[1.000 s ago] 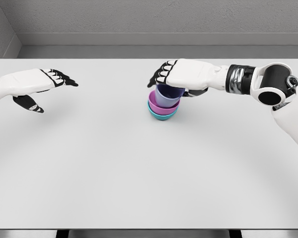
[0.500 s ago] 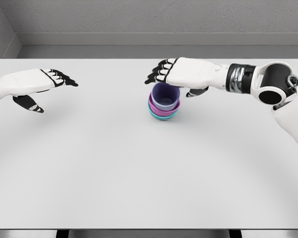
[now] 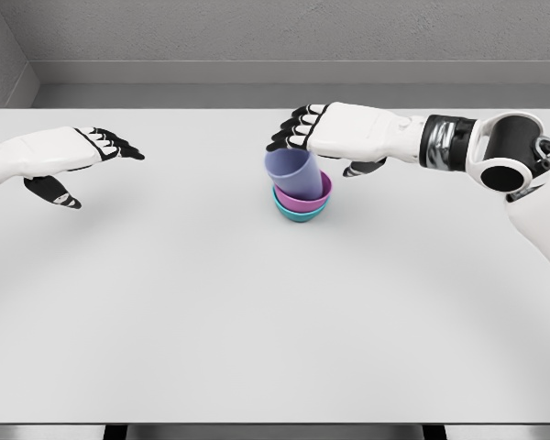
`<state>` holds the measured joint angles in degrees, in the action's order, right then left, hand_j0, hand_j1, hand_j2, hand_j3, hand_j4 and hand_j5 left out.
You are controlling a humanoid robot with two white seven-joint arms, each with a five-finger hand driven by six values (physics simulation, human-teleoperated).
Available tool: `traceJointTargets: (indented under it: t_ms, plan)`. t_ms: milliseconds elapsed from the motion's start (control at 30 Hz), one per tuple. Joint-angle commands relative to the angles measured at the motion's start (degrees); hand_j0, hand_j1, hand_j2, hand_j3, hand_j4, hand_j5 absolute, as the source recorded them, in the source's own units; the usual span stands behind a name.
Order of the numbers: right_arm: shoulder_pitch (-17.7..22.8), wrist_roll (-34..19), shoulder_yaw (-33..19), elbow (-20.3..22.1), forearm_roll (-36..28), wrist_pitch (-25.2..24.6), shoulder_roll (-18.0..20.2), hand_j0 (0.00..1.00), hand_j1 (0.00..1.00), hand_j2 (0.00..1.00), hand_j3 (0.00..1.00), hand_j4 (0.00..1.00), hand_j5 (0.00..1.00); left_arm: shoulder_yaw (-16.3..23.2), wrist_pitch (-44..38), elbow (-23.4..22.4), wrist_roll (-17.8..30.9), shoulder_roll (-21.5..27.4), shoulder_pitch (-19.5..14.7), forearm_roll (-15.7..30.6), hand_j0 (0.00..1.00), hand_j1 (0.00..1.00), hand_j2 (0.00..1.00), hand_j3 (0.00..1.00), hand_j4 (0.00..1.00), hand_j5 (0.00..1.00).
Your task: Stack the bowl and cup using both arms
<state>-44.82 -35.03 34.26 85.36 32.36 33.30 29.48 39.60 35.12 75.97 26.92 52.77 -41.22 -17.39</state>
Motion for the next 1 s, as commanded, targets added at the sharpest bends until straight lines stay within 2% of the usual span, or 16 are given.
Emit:
traceJointTargets:
  t_ms: [0,167,200,233,267,300,333,433,667,967]
  plan:
    - [0.00,0.03,-1.64,0.77,-0.37,-0.08,0.23,1.00,1.00,1.00,1.00,1.00,1.00,-0.05,-0.12,0.05,-0.03,0.05,0.00,0.34,1.00,1.00,1.00,1.00,1.00,1.00]
    - [0.97,0.03,-8.42,4.81,-0.54,0.71,1.28,1.00,1.00,1.00,1.00,1.00,1.00,-0.05,-0.12,0.05,-0.03,0.05,0.00,0.34,1.00,1.00,1.00,1.00,1.00,1.00]
    - [2.37,0.03,-10.08,6.39,-0.63,1.41,3.74,1.00,1.00,1.00,1.00,1.00,1.00,-0.05,-0.12,0.05,-0.03,0.05,0.00,0.34,1.00,1.00,1.00,1.00,1.00,1.00]
    - [6.14,0.03,-14.38,7.89,-0.63,1.70,4.53,1.00,1.00,1.00,1.00,1.00,1.00,-0.05,-0.12,0.05,-0.03,0.05,0.00,0.34,1.00,1.00,1.00,1.00,1.00,1.00]
    - [13.42,0.03,-23.07,9.73,-0.72,1.70,4.53,1.00,1.00,1.00,1.00,1.00,1.00,-0.05,-0.12,0.05,-0.03,0.05,0.00,0.34,1.00,1.00,1.00,1.00,1.00,1.00]
    - [16.52,0.03,-27.39,10.17,-0.72,1.70,4.53,1.00,1.00,1.00,1.00,1.00,1.00,-0.05,-0.12,0.05,-0.03,0.05,0.00,0.34,1.00,1.00,1.00,1.00,1.00,1.00]
    - [18.19,0.03,-30.47,10.09,-0.72,1.70,5.06,1.00,1.00,1.00,1.00,1.00,1.00,-0.05,-0.12,0.05,-0.03,0.05,0.00,0.42,1.00,1.00,1.00,1.00,1.00,1.00]
    - [21.97,0.03,-34.69,9.74,-3.62,1.70,7.17,1.00,1.00,1.00,1.00,1.00,1.00,-0.05,-0.12,0.14,-0.03,-0.03,0.00,0.42,1.00,1.00,1.00,1.00,1.00,1.00]
    - [24.35,0.03,-34.43,9.47,-3.71,1.70,7.17,1.00,1.00,1.00,1.00,1.00,1.00,-0.31,-0.12,0.31,-0.03,0.05,0.09,0.78,1.00,1.00,1.00,1.00,1.00,1.00]
    - [24.35,0.03,-34.35,9.03,-3.71,1.70,7.08,1.00,1.00,1.00,1.00,1.00,1.00,-0.31,-0.12,0.05,-0.03,-0.12,0.44,0.78,1.00,1.00,1.00,1.00,1.00,1.00]
